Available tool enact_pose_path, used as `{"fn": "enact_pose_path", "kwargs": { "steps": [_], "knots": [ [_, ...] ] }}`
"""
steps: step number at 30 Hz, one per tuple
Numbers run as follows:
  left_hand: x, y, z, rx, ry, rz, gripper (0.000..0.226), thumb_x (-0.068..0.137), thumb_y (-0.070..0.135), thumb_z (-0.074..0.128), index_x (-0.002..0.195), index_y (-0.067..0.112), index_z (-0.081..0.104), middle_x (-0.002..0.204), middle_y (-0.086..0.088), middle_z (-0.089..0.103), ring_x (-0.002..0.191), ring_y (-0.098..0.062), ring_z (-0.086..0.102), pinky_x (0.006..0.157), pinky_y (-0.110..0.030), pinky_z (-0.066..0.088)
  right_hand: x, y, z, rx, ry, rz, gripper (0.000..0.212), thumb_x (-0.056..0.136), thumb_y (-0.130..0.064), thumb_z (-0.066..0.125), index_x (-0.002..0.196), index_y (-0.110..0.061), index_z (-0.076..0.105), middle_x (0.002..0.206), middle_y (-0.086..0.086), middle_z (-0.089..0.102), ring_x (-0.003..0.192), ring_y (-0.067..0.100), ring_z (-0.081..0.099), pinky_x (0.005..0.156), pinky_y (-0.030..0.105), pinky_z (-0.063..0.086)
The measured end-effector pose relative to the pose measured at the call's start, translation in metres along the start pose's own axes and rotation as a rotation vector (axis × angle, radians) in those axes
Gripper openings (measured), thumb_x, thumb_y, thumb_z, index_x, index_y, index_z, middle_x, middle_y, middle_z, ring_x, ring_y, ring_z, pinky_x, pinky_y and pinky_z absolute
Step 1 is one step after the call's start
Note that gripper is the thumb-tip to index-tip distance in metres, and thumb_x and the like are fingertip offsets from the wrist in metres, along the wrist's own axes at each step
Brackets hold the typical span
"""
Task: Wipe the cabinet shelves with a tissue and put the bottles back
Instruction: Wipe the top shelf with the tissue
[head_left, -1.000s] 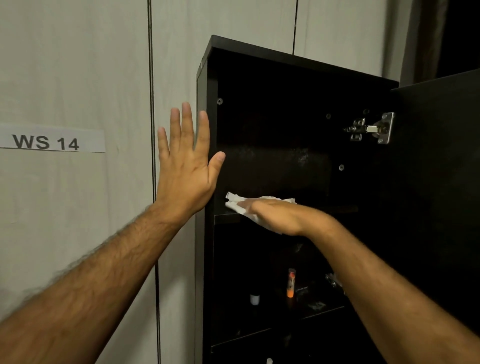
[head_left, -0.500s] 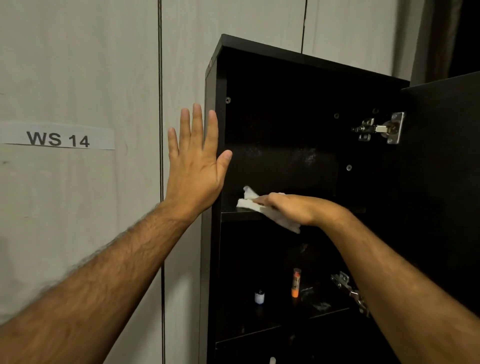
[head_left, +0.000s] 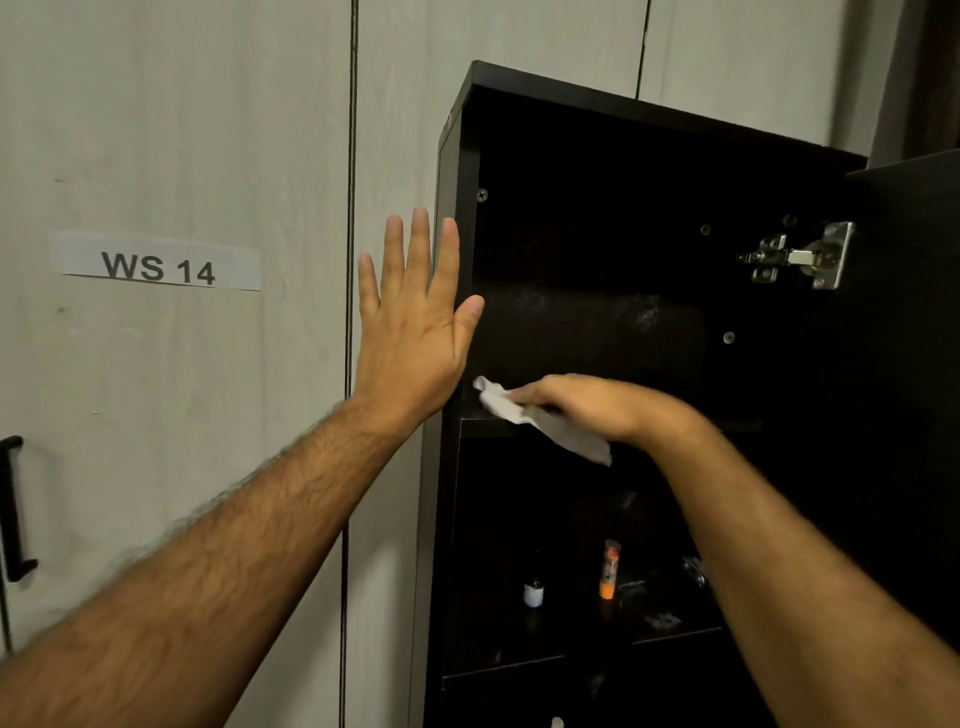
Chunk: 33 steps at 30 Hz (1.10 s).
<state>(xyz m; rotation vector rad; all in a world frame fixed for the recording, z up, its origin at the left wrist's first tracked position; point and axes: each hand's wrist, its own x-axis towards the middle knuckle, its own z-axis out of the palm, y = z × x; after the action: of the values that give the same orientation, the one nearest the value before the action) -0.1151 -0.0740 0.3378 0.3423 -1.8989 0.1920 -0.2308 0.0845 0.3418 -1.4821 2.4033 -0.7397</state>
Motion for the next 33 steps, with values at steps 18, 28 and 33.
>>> {"fn": "enact_pose_path", "kwargs": {
  "steps": [18, 28, 33],
  "knots": [
    [-0.002, 0.004, -0.004, -0.01, -0.014, -0.052, 0.063, 0.1, 0.047, 0.016, 0.153, 0.023, -0.007, 0.164, -0.004, -0.007, 0.15, -0.021, -0.012, 0.121, -0.05, -0.003, 0.035, -0.015, 0.018, -0.134, -0.092, -0.109, 0.049, 0.095, -0.045, 0.031, 0.133, -0.026, 0.054, 0.141, 0.001, 0.052, 0.128, 0.02, 0.048, 0.106, 0.038, 0.034],
    [-0.004, 0.01, -0.003, -0.07, 0.015, -0.056, 0.063, 0.102, 0.042, 0.023, 0.155, 0.018, -0.001, 0.165, -0.003, -0.002, 0.151, -0.018, -0.008, 0.121, -0.053, 0.002, 0.034, -0.026, 0.011, 0.021, -0.128, -0.214, 0.027, 0.089, -0.031, 0.044, 0.064, -0.023, 0.047, 0.064, -0.004, 0.047, 0.06, 0.012, 0.041, 0.064, 0.034, 0.035],
    [-0.005, 0.012, -0.003, -0.087, 0.018, -0.075, 0.063, 0.102, 0.04, 0.024, 0.156, 0.018, 0.001, 0.165, -0.003, 0.001, 0.151, -0.018, -0.005, 0.121, -0.053, 0.004, 0.024, -0.014, 0.019, -0.133, -0.068, -0.381, 0.026, 0.093, -0.025, 0.038, 0.072, -0.017, 0.05, 0.087, 0.004, 0.058, 0.08, 0.018, 0.052, 0.078, 0.043, 0.042]
  ]
}}
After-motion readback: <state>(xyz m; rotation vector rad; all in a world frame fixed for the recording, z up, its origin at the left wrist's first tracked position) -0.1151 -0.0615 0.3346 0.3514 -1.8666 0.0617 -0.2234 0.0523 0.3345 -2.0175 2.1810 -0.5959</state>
